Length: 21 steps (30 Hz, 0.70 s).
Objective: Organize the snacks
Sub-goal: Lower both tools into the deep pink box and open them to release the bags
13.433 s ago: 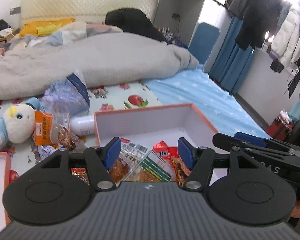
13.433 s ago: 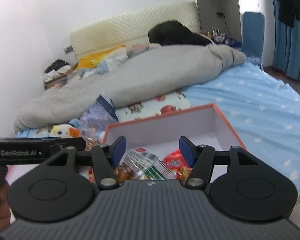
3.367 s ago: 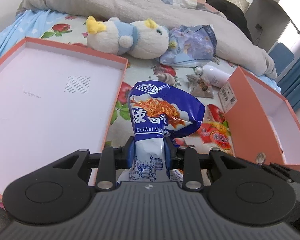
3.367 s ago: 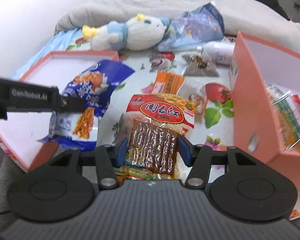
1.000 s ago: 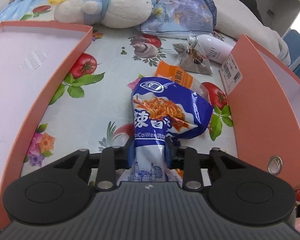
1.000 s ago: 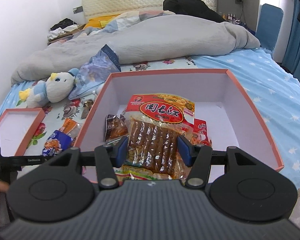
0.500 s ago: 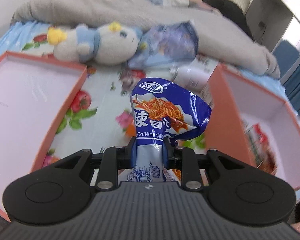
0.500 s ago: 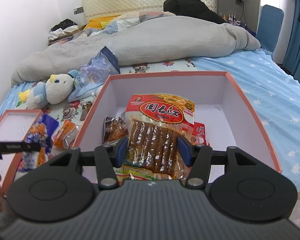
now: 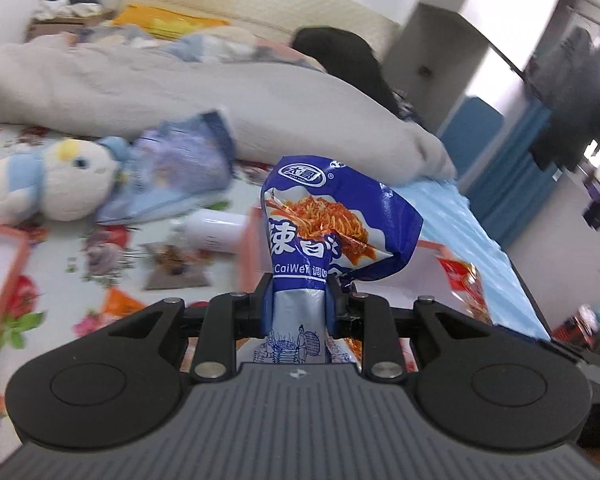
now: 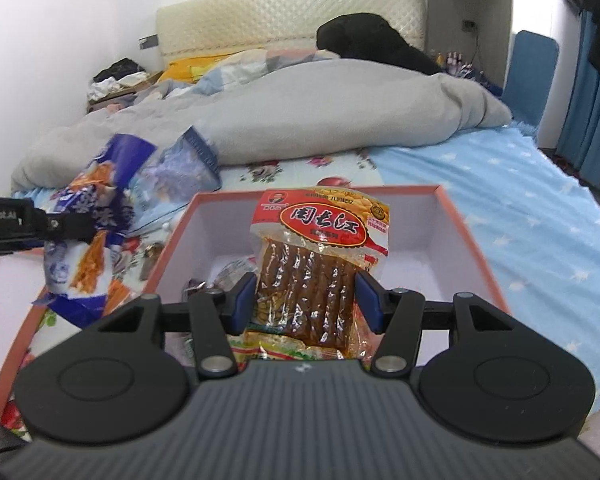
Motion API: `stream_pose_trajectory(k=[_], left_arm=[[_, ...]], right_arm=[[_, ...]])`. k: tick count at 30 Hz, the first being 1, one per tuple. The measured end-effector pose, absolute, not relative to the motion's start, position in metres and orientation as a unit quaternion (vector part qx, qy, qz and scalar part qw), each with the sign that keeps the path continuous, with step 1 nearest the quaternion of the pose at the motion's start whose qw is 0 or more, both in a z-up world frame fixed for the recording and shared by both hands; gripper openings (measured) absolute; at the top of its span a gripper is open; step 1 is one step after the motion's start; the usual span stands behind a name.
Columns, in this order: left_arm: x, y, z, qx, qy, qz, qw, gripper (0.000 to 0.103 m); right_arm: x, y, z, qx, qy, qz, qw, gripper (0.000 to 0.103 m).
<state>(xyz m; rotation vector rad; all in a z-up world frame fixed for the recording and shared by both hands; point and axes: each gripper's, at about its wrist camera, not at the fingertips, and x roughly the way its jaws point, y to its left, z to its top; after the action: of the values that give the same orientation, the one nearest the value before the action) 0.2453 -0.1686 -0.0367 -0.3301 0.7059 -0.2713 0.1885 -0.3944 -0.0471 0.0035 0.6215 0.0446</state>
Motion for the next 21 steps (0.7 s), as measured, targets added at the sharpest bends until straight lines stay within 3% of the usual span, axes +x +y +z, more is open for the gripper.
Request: stream_pose_trajectory(k=[10,13,16,17,18,21], left_arm=[[0.271,-0.251,-0.074,-0.108,0.411,-0.187,0.886,0.029],[0.277,-0.260,-0.084,-0.100,0.423,-0.191,0.880,0.030],[0.283,-0.265,-0.091,-0.091,0.434,-0.193,0.875,0.043],[0.285,-0.265,-0.091,-0.092,0.435,-0.191,0.875,0.054],[0.285,-0.266,-0.092,-0.090,0.433,-0.191,0.876,0.058],[0.284,-0.270,-0.091,-0.079,0.430,-0.194,0.878,0.058]], right_arm=[[0.199,-0.440,-0.081,0.027,0.359,-0.018,0.933,0.057],[0.202,-0.450,-0.091,0.031,0.370,-0.020,0.928,0.061],[0.206,-0.456,-0.098,0.030,0.376,-0.032,0.925,0.077],[0.205,-0.458,-0.099,0.035,0.374,-0.032,0.926,0.081],[0.204,-0.460,-0.100,0.041,0.373,-0.030,0.927,0.081],[0.202,-0.463,-0.099,0.059,0.367,-0.028,0.928,0.081]])
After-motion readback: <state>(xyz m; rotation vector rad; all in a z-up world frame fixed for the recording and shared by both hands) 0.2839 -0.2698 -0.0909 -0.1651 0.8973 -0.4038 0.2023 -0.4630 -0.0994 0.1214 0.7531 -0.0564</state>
